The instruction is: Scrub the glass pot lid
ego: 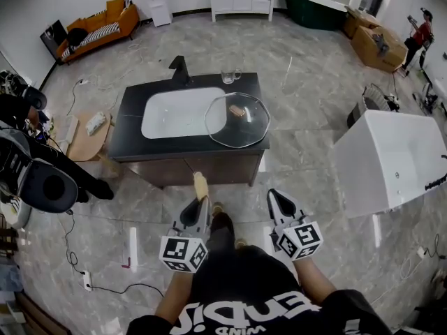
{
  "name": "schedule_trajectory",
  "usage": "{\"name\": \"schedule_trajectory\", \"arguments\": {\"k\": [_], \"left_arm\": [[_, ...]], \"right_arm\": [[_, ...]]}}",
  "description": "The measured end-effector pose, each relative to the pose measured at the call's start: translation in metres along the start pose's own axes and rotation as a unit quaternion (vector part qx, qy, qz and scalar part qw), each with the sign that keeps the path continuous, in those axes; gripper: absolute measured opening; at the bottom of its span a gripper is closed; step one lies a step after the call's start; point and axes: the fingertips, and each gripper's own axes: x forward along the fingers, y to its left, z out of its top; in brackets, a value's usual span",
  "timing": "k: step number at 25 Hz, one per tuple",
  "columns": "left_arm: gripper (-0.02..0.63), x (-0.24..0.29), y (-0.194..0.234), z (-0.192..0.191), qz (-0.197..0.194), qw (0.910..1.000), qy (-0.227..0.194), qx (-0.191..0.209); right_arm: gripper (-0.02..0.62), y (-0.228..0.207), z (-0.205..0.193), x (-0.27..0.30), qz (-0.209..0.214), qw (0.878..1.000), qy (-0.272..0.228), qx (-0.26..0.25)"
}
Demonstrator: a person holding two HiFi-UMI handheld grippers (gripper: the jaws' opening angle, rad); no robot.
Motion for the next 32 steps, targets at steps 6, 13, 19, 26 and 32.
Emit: {"name": "schedule_trajectory", "arguments": {"k": [6, 13, 19, 26, 32], "left_arm": [[0.043, 0.036, 0.013, 0.003, -0.011, 0.9999, 0.001, -0.001], [0.043, 0.089, 0.043, 0.009, -0.024, 0.9997, 0.004, 0.000], [0.043, 0.139, 0.073, 0.018, -0.029, 0.9995, 0.014, -0.003], [0.043, 0.202, 0.106, 0.036, -0.044, 0.9986, 0.029, -0.002], [0.043, 0.244, 0.129, 0.054, -0.066, 0.9969, 0.042, -0.001]], "right_arm": [[0.012, -0.023, 0.005, 0.026, -0.012, 1.000, -0.001, -0.001], [0.012, -0.047, 0.007, 0.077, -0.021, 1.000, 0.001, 0.001], [0.012, -0.071, 0.013, 0.125, -0.028, 0.999, 0.015, 0.002], [0.012, -0.096, 0.032, 0.186, -0.035, 0.999, 0.027, -0.001], [0.013, -0.105, 0.048, 0.230, -0.038, 0.999, 0.031, -0.004]]}}
